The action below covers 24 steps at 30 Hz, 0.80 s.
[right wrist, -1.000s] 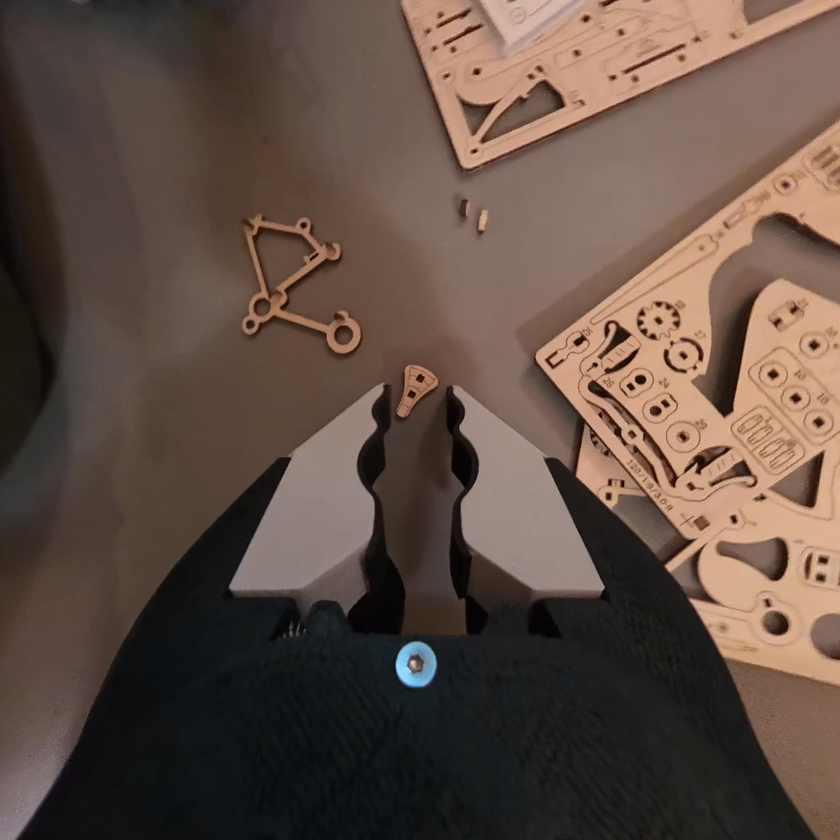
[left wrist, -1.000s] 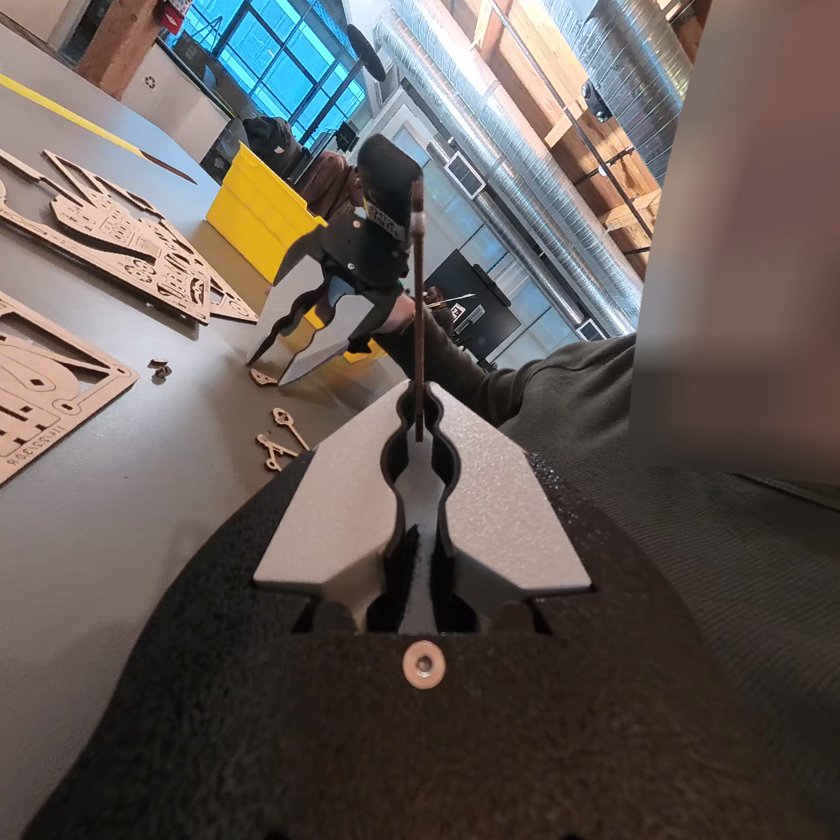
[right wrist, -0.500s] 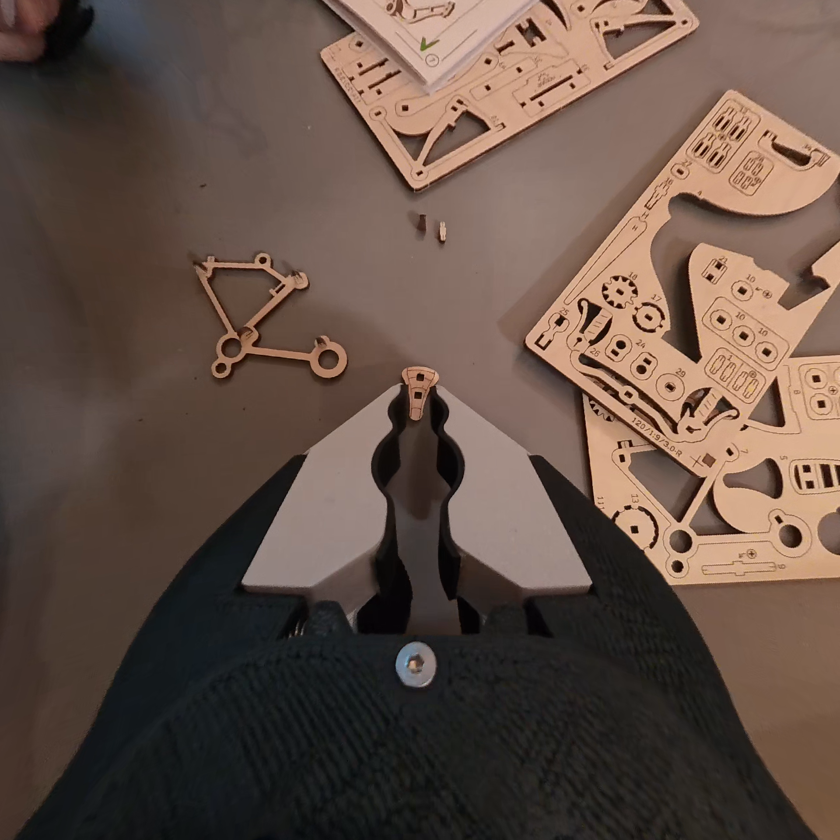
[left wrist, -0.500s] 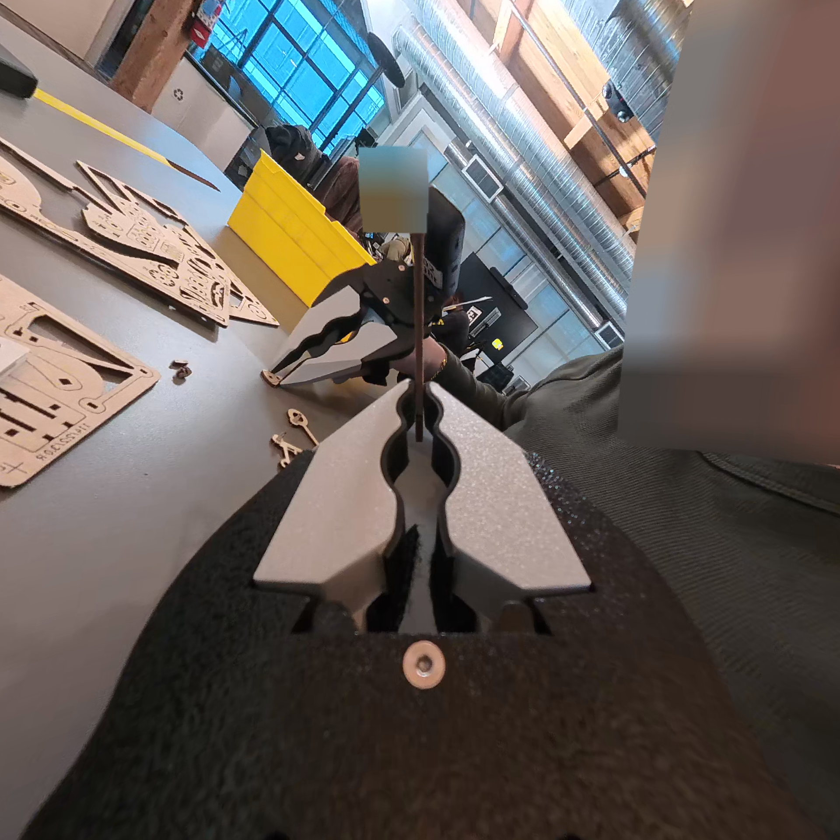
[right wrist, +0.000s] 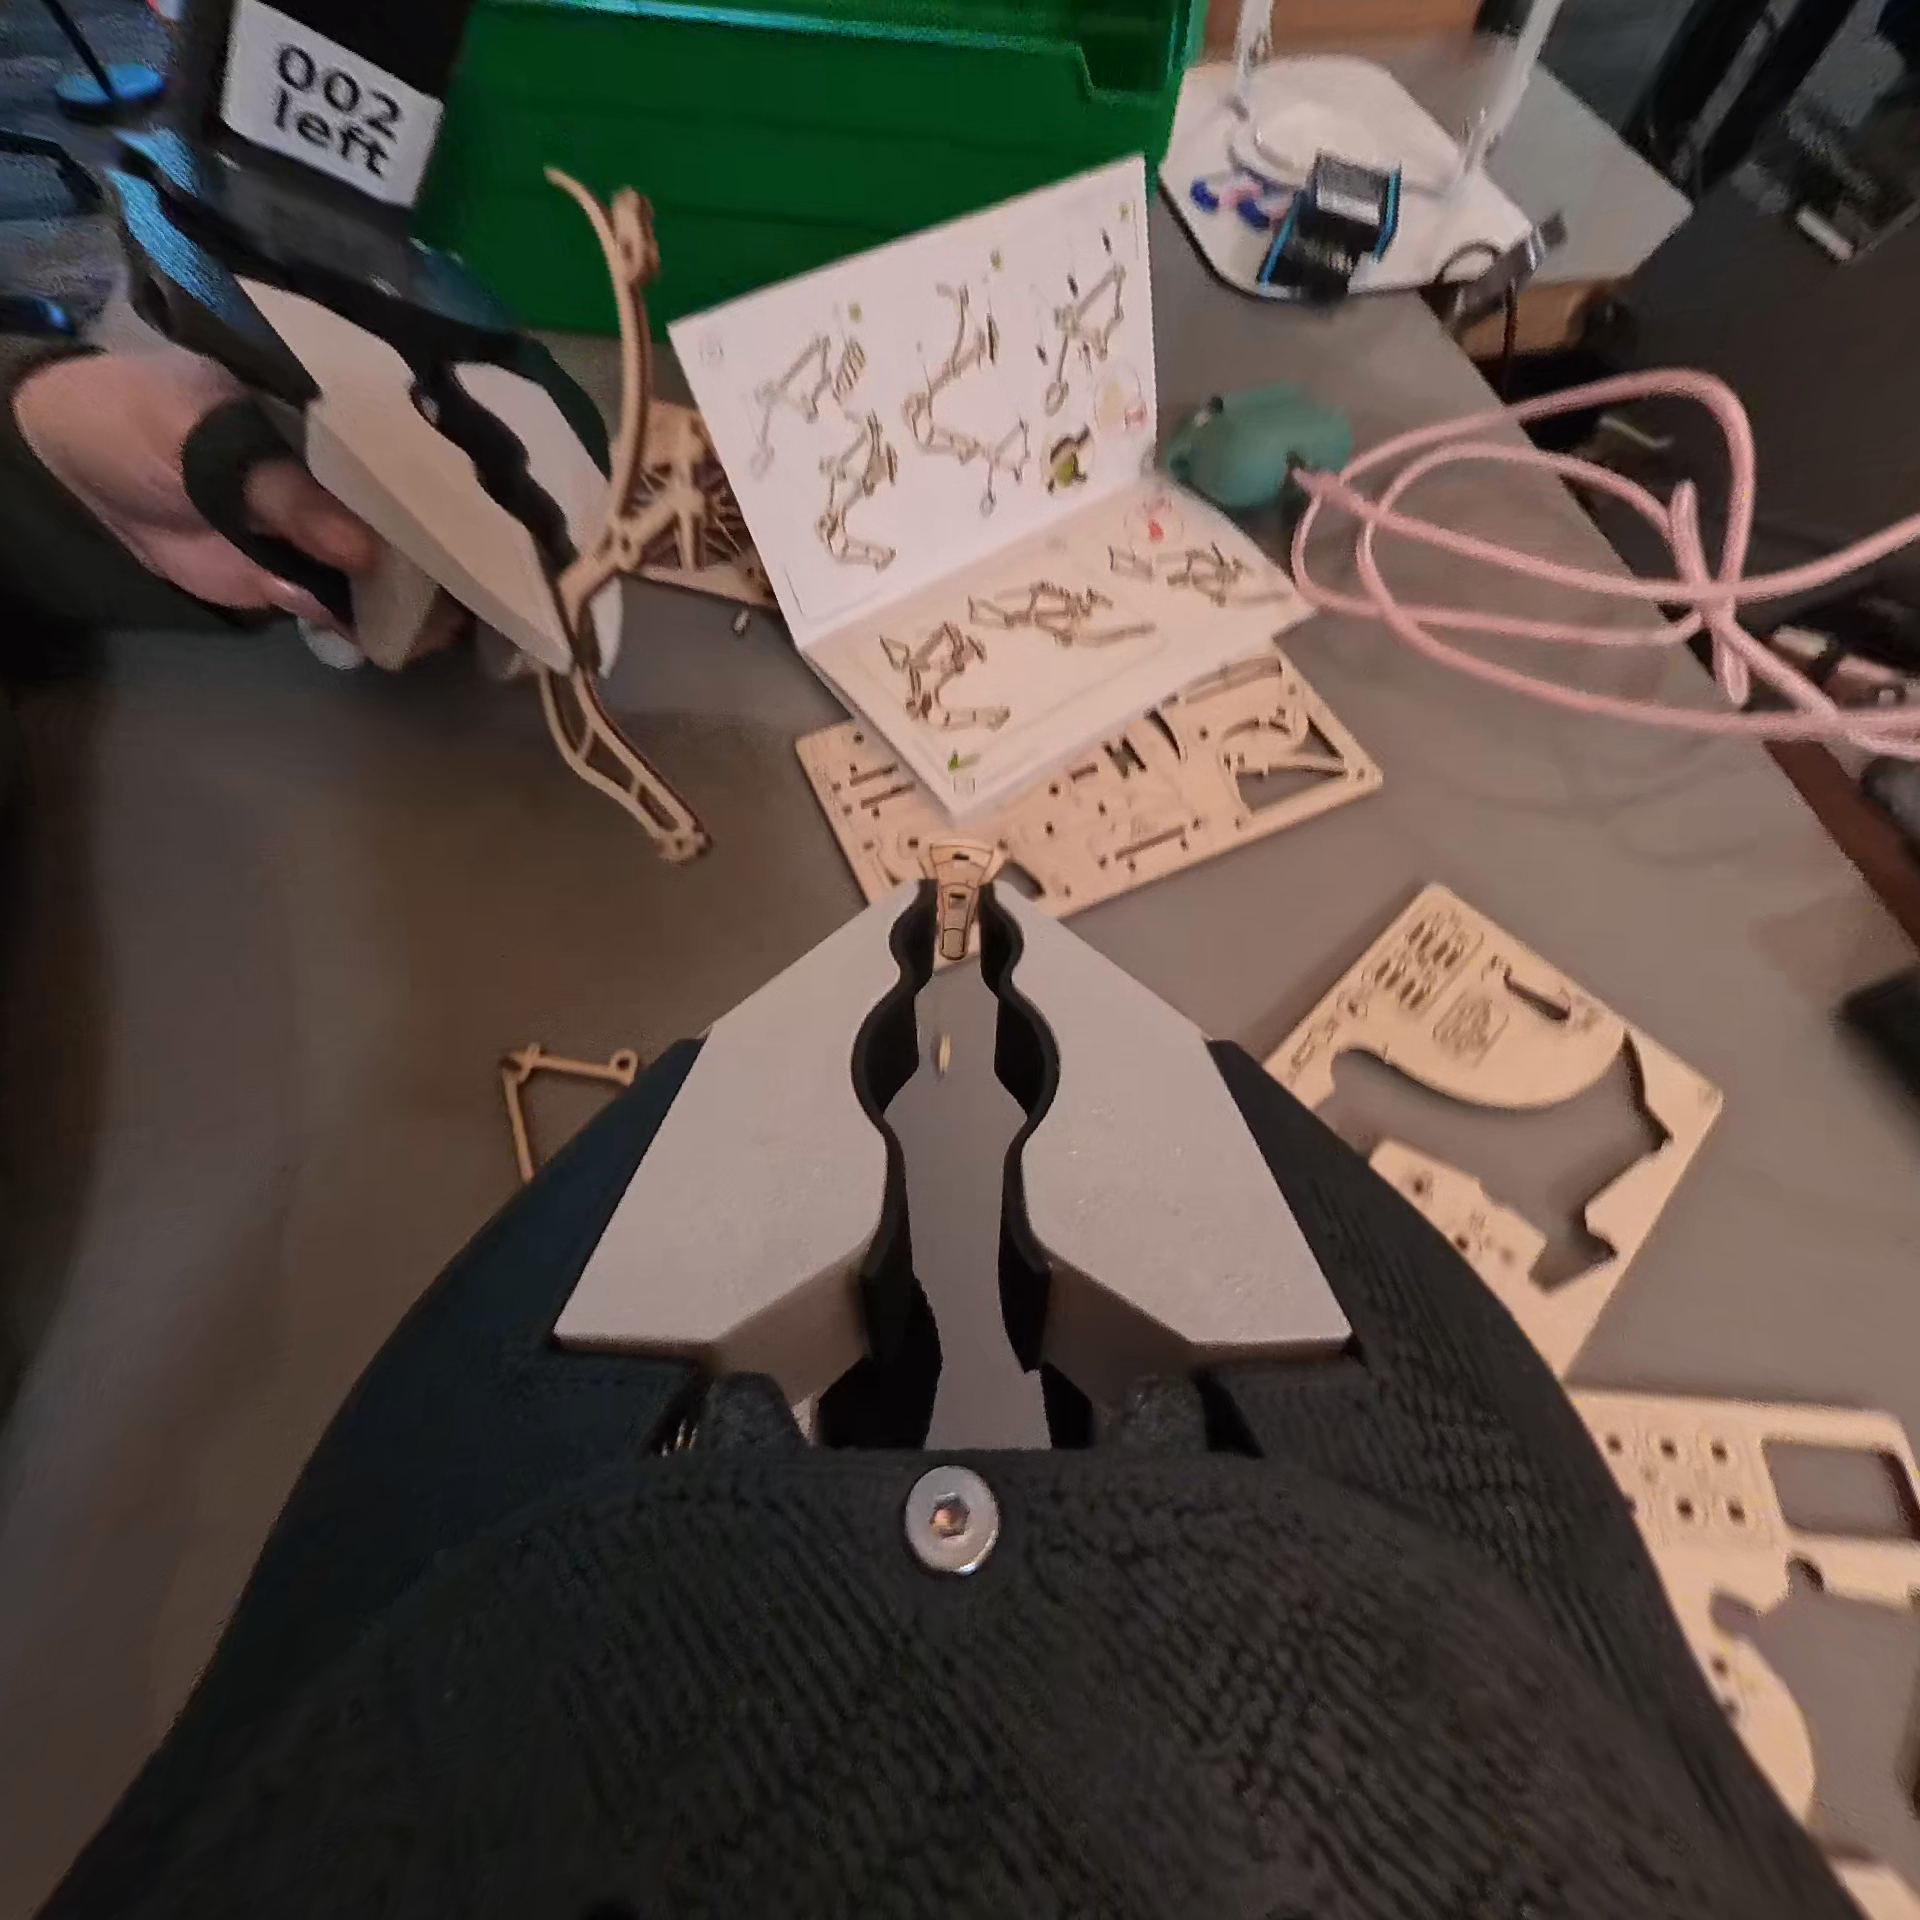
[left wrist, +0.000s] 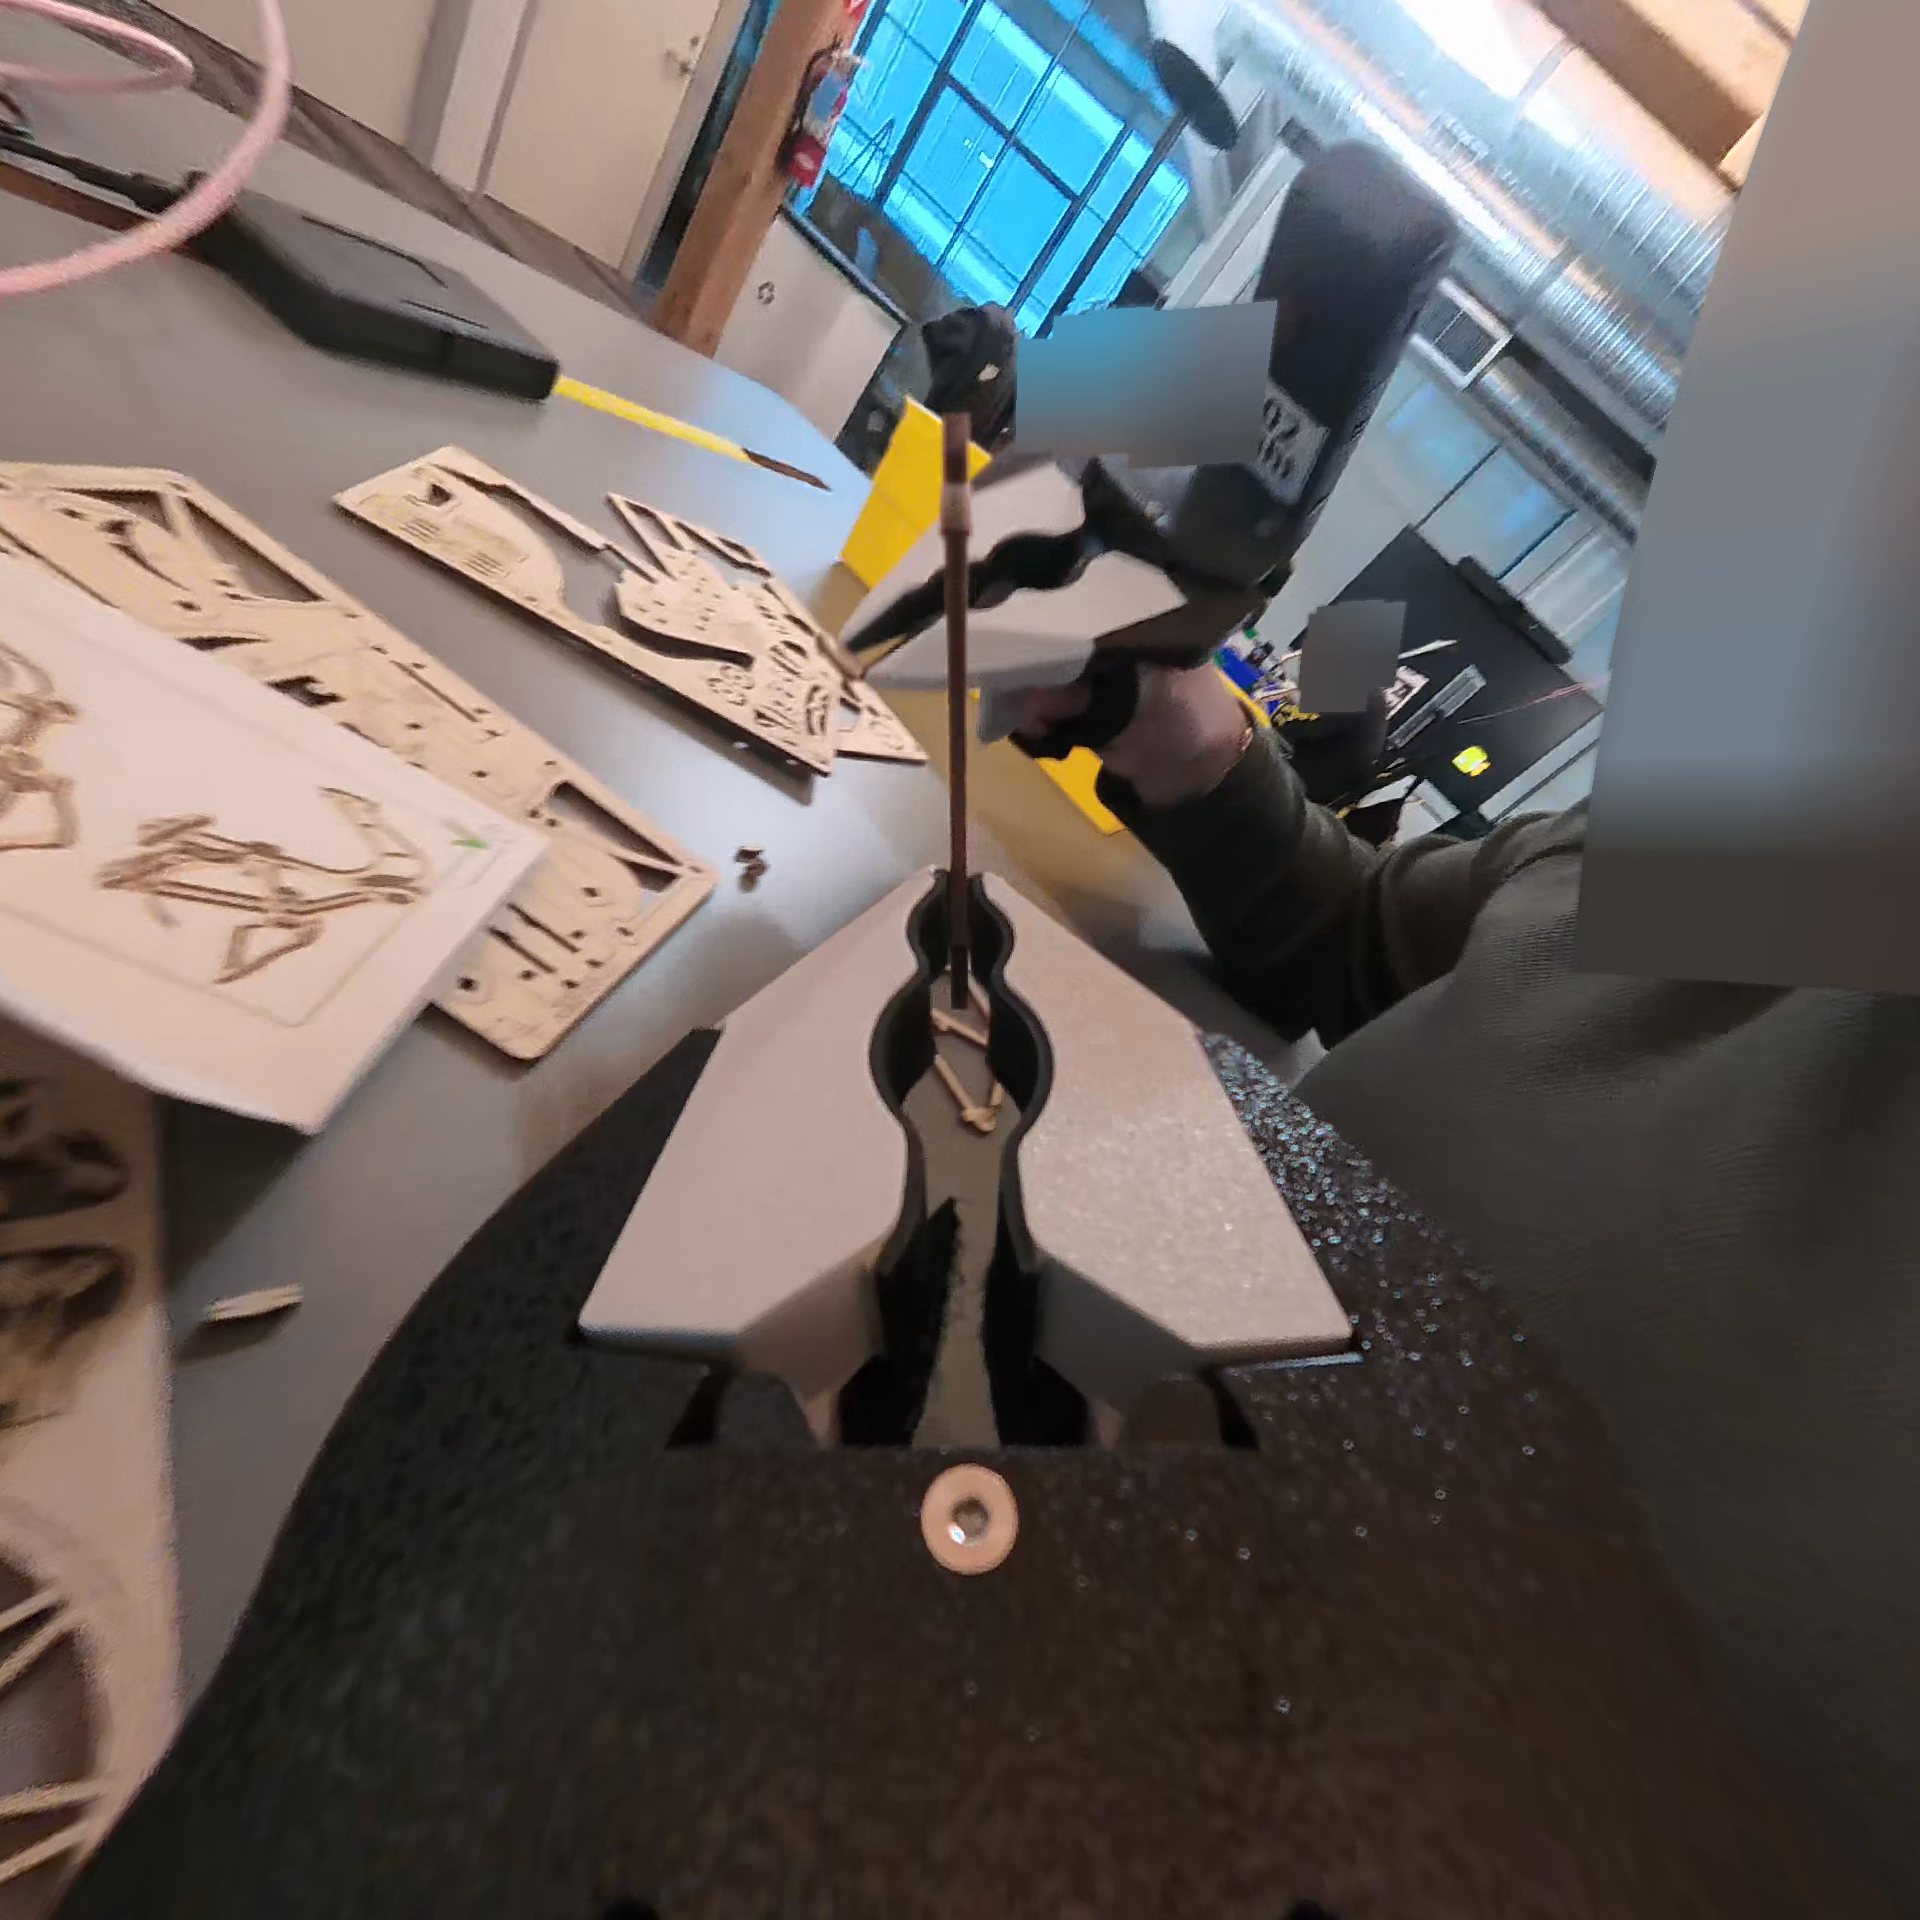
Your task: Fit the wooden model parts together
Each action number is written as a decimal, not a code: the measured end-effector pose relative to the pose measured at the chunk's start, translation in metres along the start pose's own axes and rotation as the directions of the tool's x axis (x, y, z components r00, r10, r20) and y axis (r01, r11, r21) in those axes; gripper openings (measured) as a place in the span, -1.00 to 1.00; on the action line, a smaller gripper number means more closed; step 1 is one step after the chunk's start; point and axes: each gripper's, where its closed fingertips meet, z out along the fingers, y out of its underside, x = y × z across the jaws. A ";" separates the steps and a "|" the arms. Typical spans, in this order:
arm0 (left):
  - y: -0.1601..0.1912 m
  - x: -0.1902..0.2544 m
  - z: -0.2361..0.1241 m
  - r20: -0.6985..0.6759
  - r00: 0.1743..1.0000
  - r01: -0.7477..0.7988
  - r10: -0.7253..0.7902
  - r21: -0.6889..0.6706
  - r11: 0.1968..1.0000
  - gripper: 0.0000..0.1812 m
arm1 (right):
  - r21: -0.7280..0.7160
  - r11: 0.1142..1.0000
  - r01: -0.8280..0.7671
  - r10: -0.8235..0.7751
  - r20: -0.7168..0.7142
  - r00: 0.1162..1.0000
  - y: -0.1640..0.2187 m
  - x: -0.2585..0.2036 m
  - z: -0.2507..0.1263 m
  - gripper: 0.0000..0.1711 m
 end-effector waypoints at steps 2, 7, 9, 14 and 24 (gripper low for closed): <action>-0.002 -0.007 -0.001 0.017 1.000 -0.005 0.005 -0.011 1.000 -1.00 | 0.031 1.000 -0.001 -0.001 0.039 0.999 -0.011 0.000 0.007 -0.93; -0.005 -0.012 0.002 0.018 0.999 -0.042 0.042 -0.020 0.999 -1.00 | 0.131 0.988 -0.087 0.061 0.194 0.979 -0.033 -0.005 0.013 -0.93; -0.005 -0.013 0.003 0.016 0.999 -0.043 0.043 -0.016 0.999 -1.00 | 0.146 0.983 -0.110 0.070 0.250 0.966 -0.035 -0.010 0.013 -0.93; -0.003 -0.003 0.003 -0.028 0.993 -0.111 0.111 -0.021 0.994 -1.00 | 0.229 0.947 -0.227 0.102 0.453 0.886 -0.049 -0.028 0.002 -0.93; 0.004 0.008 0.007 -0.055 0.978 -0.203 0.200 -0.051 0.978 -1.00 | 0.288 0.908 -0.303 0.090 0.573 0.815 -0.061 -0.044 -0.008 -0.93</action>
